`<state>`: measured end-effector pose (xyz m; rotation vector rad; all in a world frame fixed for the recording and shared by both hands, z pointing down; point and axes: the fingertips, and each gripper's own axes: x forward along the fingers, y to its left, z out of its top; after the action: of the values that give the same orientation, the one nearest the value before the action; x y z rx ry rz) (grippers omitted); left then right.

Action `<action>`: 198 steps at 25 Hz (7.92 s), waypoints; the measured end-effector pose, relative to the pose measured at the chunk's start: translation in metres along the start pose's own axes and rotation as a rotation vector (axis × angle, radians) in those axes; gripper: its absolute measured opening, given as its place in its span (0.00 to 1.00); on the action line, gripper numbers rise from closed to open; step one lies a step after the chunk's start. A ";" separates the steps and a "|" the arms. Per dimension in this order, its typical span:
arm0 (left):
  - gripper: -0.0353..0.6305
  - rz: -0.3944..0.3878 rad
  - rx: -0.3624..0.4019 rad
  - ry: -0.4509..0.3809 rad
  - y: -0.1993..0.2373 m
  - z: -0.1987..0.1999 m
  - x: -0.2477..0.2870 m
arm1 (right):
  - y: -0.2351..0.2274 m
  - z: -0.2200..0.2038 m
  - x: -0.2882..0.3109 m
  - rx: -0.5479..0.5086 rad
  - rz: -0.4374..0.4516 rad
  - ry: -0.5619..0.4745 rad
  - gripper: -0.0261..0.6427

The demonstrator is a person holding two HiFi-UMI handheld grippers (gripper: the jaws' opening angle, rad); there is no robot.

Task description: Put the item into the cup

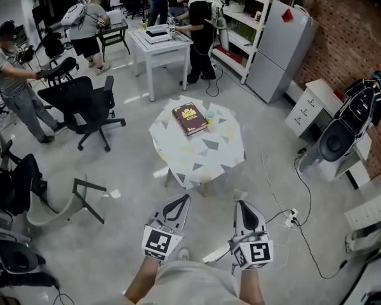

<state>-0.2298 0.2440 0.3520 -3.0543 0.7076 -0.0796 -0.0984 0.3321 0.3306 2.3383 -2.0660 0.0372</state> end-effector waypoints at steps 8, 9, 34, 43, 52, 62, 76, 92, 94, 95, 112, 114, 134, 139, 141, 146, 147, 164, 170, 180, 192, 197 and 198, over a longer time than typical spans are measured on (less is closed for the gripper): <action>0.07 -0.021 -0.015 0.003 0.006 -0.003 0.014 | -0.005 -0.006 0.013 0.002 -0.017 0.019 0.04; 0.07 -0.021 -0.017 0.002 0.008 -0.004 0.015 | -0.005 -0.007 0.015 0.002 -0.017 0.023 0.04; 0.07 0.104 -0.011 0.037 0.054 -0.009 0.138 | -0.091 -0.012 0.141 0.015 0.097 0.012 0.04; 0.07 0.150 0.003 0.065 0.062 -0.002 0.192 | -0.133 -0.012 0.186 0.047 0.147 0.009 0.04; 0.07 0.213 0.029 0.097 0.065 0.000 0.225 | -0.157 -0.015 0.220 0.092 0.223 -0.001 0.04; 0.07 0.243 0.044 0.103 0.064 0.003 0.248 | -0.177 -0.012 0.239 0.100 0.252 -0.007 0.04; 0.07 0.216 0.064 0.085 0.065 0.006 0.274 | -0.192 -0.008 0.250 0.093 0.239 -0.049 0.04; 0.07 0.145 0.029 0.067 0.117 -0.003 0.328 | -0.203 -0.012 0.307 0.068 0.166 -0.029 0.04; 0.07 0.138 0.026 0.064 0.127 -0.002 0.334 | -0.203 -0.009 0.317 0.060 0.158 -0.028 0.04; 0.07 0.135 0.023 0.063 0.132 -0.002 0.338 | -0.202 -0.009 0.322 0.057 0.154 -0.026 0.04; 0.07 0.046 -0.036 0.089 0.217 -0.025 0.389 | -0.193 -0.021 0.407 0.019 0.067 0.065 0.04; 0.07 0.036 -0.047 0.091 0.226 -0.028 0.395 | -0.193 -0.023 0.415 0.013 0.055 0.076 0.04; 0.07 -0.002 -0.071 0.110 0.274 -0.038 0.426 | -0.195 -0.028 0.458 0.005 0.000 0.114 0.04; 0.07 -0.010 -0.059 0.125 0.265 -0.042 0.440 | -0.207 -0.035 0.459 0.023 0.001 0.117 0.04; 0.07 0.008 -0.060 0.133 0.264 -0.044 0.442 | -0.212 -0.037 0.461 0.034 0.015 0.116 0.04; 0.07 0.095 -0.067 0.158 0.268 -0.049 0.443 | -0.220 -0.044 0.479 0.056 0.093 0.113 0.04; 0.07 0.115 -0.066 0.164 0.269 -0.050 0.445 | -0.223 -0.044 0.485 0.060 0.112 0.112 0.04; 0.07 0.350 -0.104 0.222 0.285 -0.078 0.480 | -0.253 -0.079 0.558 0.089 0.335 0.172 0.04; 0.07 0.378 -0.129 0.228 0.286 -0.092 0.494 | -0.255 -0.096 0.571 0.087 0.384 0.209 0.04; 0.07 0.393 -0.161 0.246 0.290 -0.118 0.513 | -0.254 -0.125 0.590 0.079 0.445 0.268 0.04; 0.07 0.397 -0.194 0.289 0.287 -0.151 0.519 | -0.246 -0.162 0.593 0.092 0.493 0.342 0.04; 0.07 0.393 -0.203 0.315 0.286 -0.167 0.520 | -0.242 -0.179 0.591 0.084 0.503 0.367 0.04; 0.07 0.391 -0.204 0.321 0.285 -0.171 0.520 | -0.242 -0.182 0.591 0.080 0.504 0.373 0.04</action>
<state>0.1029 -0.2401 0.5428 -3.0477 1.3978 -0.5330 0.2139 -0.2185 0.5315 1.6164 -2.4036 0.5247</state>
